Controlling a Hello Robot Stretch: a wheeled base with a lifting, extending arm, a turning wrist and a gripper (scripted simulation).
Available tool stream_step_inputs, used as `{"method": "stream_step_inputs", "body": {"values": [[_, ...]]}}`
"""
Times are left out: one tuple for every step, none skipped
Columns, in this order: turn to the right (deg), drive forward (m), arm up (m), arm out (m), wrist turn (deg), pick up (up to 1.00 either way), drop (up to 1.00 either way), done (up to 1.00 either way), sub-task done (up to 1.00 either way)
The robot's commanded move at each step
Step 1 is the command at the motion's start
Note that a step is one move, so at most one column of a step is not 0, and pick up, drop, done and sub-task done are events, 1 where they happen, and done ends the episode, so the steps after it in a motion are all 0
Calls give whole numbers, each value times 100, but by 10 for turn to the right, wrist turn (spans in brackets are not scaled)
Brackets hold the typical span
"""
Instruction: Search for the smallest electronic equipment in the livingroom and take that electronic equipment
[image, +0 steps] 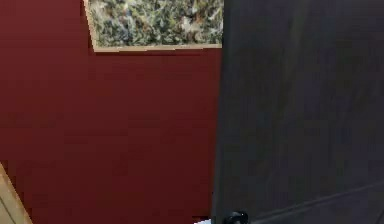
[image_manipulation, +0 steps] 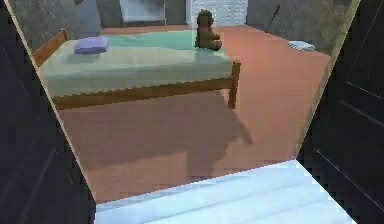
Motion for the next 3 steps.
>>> {"method": "stream_step_inputs", "body": {"values": [[-450, 0, 0, 0, 0, 0, 0, 0, 0], [-420, 0, 0, 0, 0, 0, 0, 0, 0], [0, 100, 0, 0, 0, 0, 0, 0, 0]]}}
